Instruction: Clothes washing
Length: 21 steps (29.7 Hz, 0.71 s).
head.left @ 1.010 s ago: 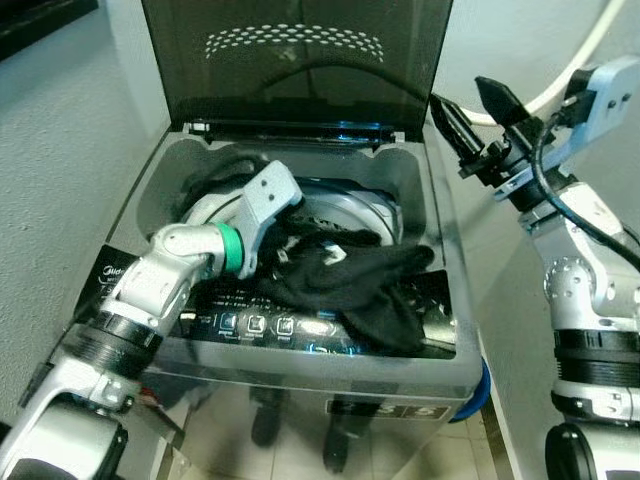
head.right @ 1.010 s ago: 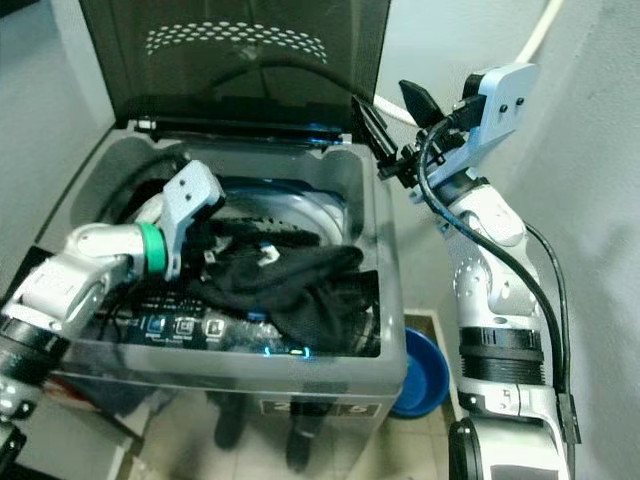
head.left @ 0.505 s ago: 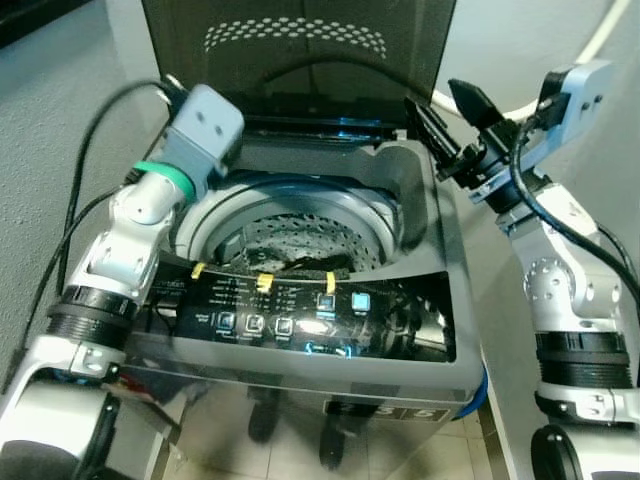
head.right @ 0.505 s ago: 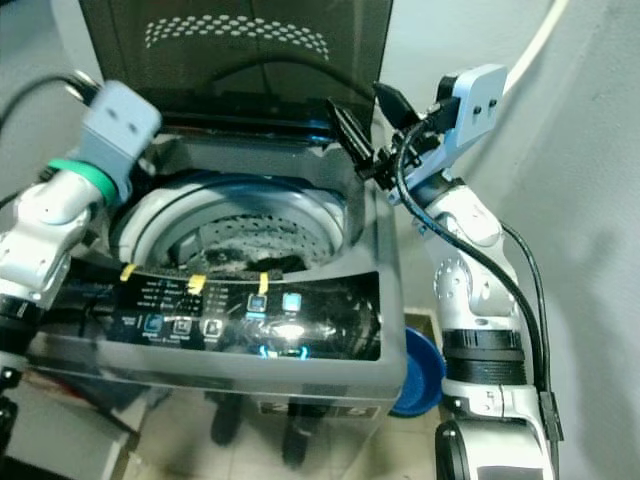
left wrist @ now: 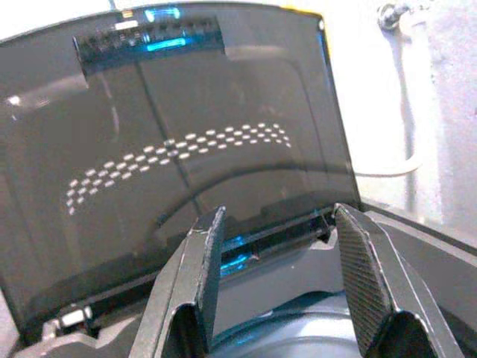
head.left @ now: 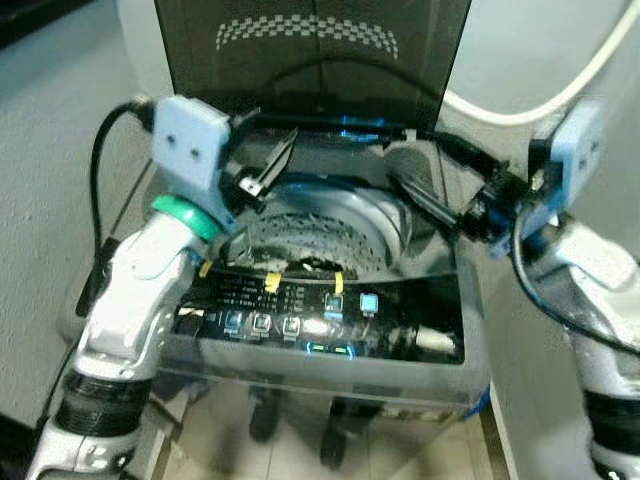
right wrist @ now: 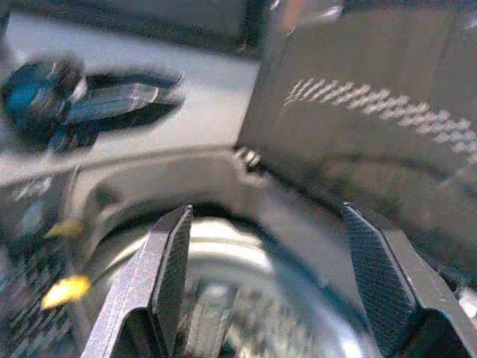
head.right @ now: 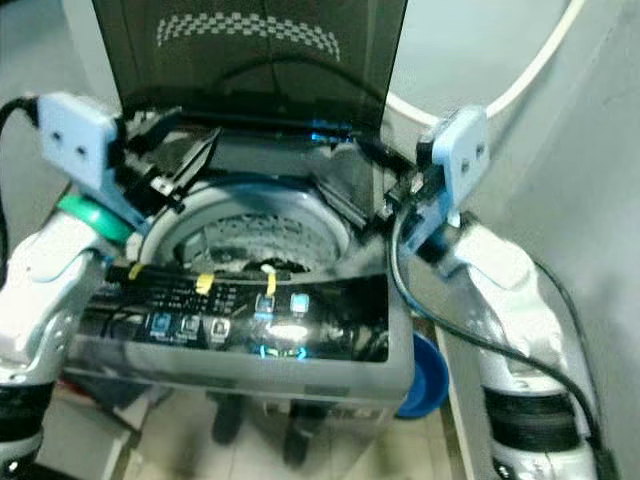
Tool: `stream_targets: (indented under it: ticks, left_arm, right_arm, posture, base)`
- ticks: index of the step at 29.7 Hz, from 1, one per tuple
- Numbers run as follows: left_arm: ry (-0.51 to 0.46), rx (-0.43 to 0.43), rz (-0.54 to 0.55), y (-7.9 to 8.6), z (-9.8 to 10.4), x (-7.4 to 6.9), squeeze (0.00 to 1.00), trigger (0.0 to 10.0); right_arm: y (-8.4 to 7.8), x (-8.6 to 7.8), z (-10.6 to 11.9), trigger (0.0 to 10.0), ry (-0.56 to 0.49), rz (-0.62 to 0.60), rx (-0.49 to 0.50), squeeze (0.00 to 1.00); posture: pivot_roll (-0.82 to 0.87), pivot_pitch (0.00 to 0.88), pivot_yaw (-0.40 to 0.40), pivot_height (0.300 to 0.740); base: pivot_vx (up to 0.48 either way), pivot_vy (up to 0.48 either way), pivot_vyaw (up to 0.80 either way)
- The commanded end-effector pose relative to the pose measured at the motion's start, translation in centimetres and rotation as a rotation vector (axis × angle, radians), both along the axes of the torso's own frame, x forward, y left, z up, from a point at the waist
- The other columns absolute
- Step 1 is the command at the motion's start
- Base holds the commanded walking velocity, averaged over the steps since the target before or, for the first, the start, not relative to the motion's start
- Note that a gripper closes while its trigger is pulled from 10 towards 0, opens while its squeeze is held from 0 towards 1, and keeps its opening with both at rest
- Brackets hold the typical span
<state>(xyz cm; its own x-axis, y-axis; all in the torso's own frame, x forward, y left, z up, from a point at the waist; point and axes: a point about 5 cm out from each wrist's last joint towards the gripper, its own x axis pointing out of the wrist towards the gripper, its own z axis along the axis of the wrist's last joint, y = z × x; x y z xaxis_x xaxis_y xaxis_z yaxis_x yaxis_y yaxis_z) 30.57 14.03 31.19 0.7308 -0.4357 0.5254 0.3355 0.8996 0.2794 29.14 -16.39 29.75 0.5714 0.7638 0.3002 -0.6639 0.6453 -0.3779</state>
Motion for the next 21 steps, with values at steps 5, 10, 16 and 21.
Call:
stream_targets:
  ticks: [5,10,16,21]
  left_arm:
    - [0.028,-0.021,0.012,0.8,-0.4,-0.9,0.0,10.0]
    - [0.07,-0.038,0.02,0.8,-1.1,-1.3,0.0,10.0]
    - [0.061,-0.117,0.165,1.6,-1.4,-0.7,0.0,10.0]
    - [0.073,-0.166,0.231,2.3,-1.8,-0.1,0.0,10.0]
  right_arm:
    - [-0.9,-0.7,-0.4,10.0,0.044,0.014,0.002,0.0]
    - [-2.1,-1.0,-0.1,10.0,0.056,-0.045,0.095,0.0]
    - [-4.1,1.2,0.3,10.0,-0.012,-0.458,0.392,0.0]
    - [-2.1,1.5,-1.8,10.0,-0.002,-0.532,0.376,0.0]
  posture:
    - [0.05,0.062,0.013,0.74]
    - [0.04,0.046,0.006,0.74]
    - [0.04,0.028,0.002,0.74]
    - [0.03,0.014,0.011,0.74]
  base:
    - [0.0,0.0,0.0]
    - [0.0,0.0,0.0]
    - [0.0,0.0,0.0]
    - [0.0,0.0,0.0]
